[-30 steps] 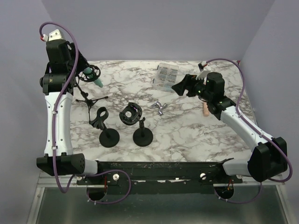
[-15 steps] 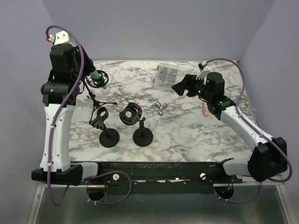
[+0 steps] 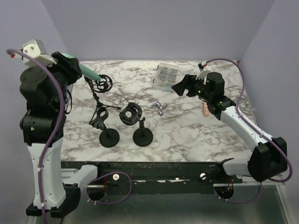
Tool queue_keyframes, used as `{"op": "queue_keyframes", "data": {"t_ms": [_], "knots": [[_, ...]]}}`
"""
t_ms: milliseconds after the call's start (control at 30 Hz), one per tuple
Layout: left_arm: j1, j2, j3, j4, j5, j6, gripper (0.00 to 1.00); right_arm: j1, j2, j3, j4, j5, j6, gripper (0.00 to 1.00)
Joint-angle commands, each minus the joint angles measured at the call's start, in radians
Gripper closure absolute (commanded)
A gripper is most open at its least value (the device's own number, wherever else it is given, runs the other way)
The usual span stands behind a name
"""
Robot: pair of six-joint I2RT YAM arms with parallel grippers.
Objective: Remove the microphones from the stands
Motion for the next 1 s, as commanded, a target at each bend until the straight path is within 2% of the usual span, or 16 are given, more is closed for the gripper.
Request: {"op": "queue_keyframes", "data": {"t_ms": [0, 133, 267, 400, 500, 533, 567, 600, 700, 767, 867, 967], "knots": [[-0.001, -0.135, -0.036, 0.116, -0.023, -0.023, 1.0, 0.006, 0.006, -0.016, 0.004, 0.039, -0.03, 0.13], [-0.001, -0.238, -0.09, 0.141, 0.001, -0.027, 1.0, 0.006, 0.023, -0.014, -0.002, 0.048, -0.038, 0.12], [-0.001, -0.329, -0.181, 0.179, 0.101, -0.034, 1.0, 0.006, 0.045, -0.004, -0.016, 0.031, -0.036, 0.12], [-0.001, -0.376, -0.295, 0.268, 0.322, -0.05, 1.0, 0.006, 0.059, 0.013, -0.05, -0.021, -0.018, 0.12], [-0.001, -0.384, -0.403, 0.406, 0.522, -0.096, 1.0, 0.006, 0.053, 0.026, -0.085, -0.09, 0.007, 0.12], [-0.001, -0.378, -0.434, 0.463, 0.593, -0.116, 1.0, 0.006, 0.047, 0.03, -0.099, -0.108, 0.016, 0.1], [-0.001, -0.367, -0.47, 0.51, 0.656, -0.133, 1.0, 0.006, 0.037, 0.032, -0.109, -0.131, 0.024, 0.03], [-0.001, -0.356, -0.496, 0.567, 0.727, -0.156, 1.0, 0.007, 0.026, 0.033, -0.114, -0.154, 0.036, 0.0], [-0.001, -0.312, -0.582, 0.713, 0.9, -0.22, 1.0, 0.006, -0.007, 0.032, -0.111, -0.26, 0.069, 0.0], [-0.002, -0.29, -0.649, 0.837, 0.987, -0.271, 1.0, 0.008, -0.028, 0.015, -0.072, -0.361, 0.106, 0.0], [-0.015, -0.269, -0.738, 0.972, 1.08, -0.302, 1.0, 0.034, -0.064, -0.052, 0.12, -0.524, 0.187, 0.0], [-0.042, -0.253, -0.796, 1.036, 1.147, -0.295, 1.0, 0.109, -0.077, -0.091, 0.25, -0.586, 0.235, 0.0]]}}
